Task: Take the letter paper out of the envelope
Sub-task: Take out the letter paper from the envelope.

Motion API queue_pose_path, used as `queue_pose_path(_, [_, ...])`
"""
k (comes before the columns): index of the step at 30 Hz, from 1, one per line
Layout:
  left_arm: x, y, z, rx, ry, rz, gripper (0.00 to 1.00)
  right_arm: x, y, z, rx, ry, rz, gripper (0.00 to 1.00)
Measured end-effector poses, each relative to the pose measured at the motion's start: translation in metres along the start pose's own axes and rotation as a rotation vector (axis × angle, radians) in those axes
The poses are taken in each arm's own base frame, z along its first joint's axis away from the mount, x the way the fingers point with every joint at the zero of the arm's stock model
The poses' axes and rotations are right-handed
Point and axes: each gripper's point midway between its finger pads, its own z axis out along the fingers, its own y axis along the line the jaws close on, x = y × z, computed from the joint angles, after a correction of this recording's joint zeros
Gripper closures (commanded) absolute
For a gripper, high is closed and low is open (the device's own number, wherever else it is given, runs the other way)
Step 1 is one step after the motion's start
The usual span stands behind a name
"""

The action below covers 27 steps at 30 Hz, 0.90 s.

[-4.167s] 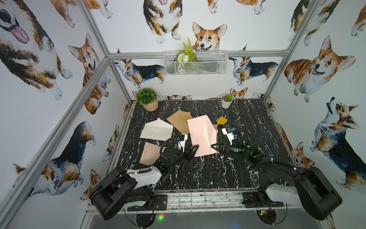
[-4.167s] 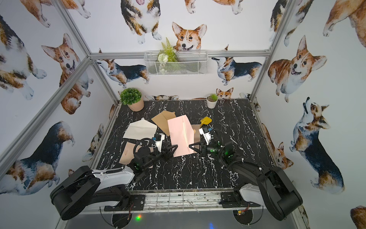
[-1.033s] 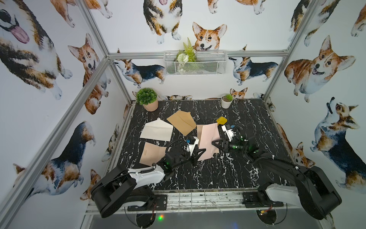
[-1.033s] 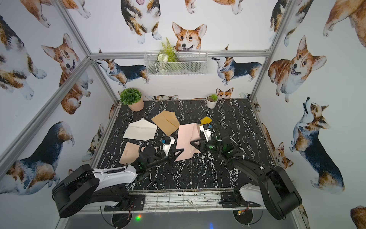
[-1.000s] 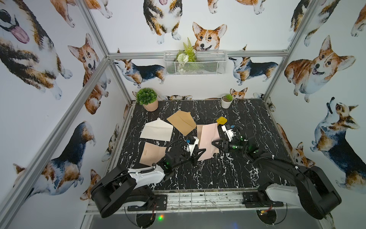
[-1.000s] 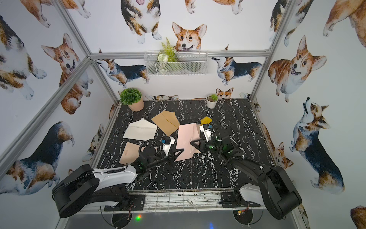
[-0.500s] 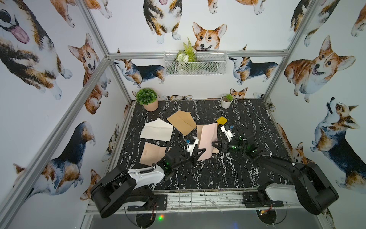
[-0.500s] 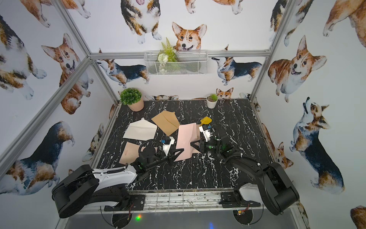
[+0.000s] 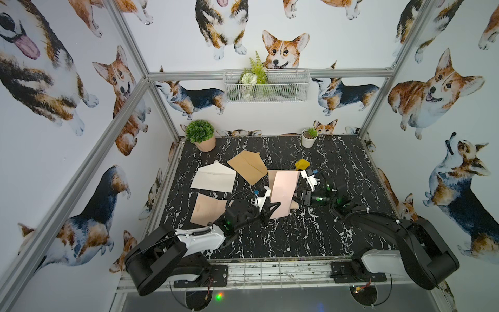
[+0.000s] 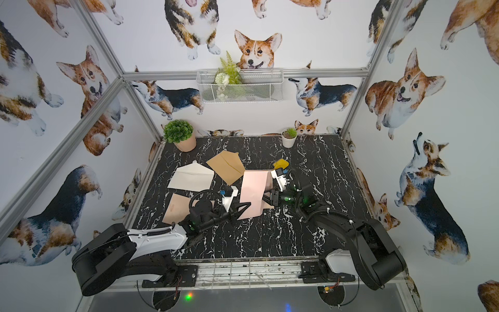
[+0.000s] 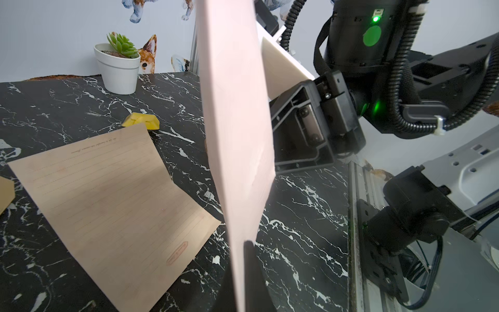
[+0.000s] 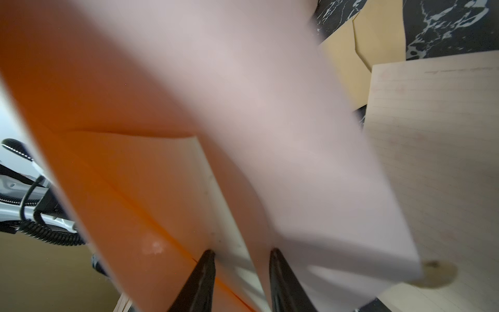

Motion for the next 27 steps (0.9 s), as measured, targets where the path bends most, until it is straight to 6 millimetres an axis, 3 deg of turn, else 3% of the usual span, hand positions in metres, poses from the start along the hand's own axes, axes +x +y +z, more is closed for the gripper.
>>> queue_pose_path(5, [-0.002, 0.0, 0.0, -0.001, -0.009, 0.002, 1.0, -0.001, 0.004, 0.001, -0.024, -0.003, -0.001, 0.64])
queue_pose_path(8, [-0.002, 0.0, 0.001, 0.0, -0.012, 0.003, 0.96, -0.003, 0.006, 0.001, -0.038, -0.007, 0.004, 0.87])
queue_pose_path(13, [-0.001, 0.001, 0.001, -0.001, -0.007, 0.001, 0.8, -0.003, 0.012, 0.002, -0.075, 0.0, 0.008, 0.99])
queue_pose_path(20, [0.001, 0.001, 0.001, -0.003, -0.003, -0.007, 0.68, -0.003, 0.016, 0.003, -0.102, 0.006, 0.0, 1.0])
queue_pose_path(27, [0.0, 0.005, 0.0, -0.028, -0.01, -0.009, 0.71, -0.003, 0.014, 0.003, -0.09, 0.012, -0.005, 1.0])
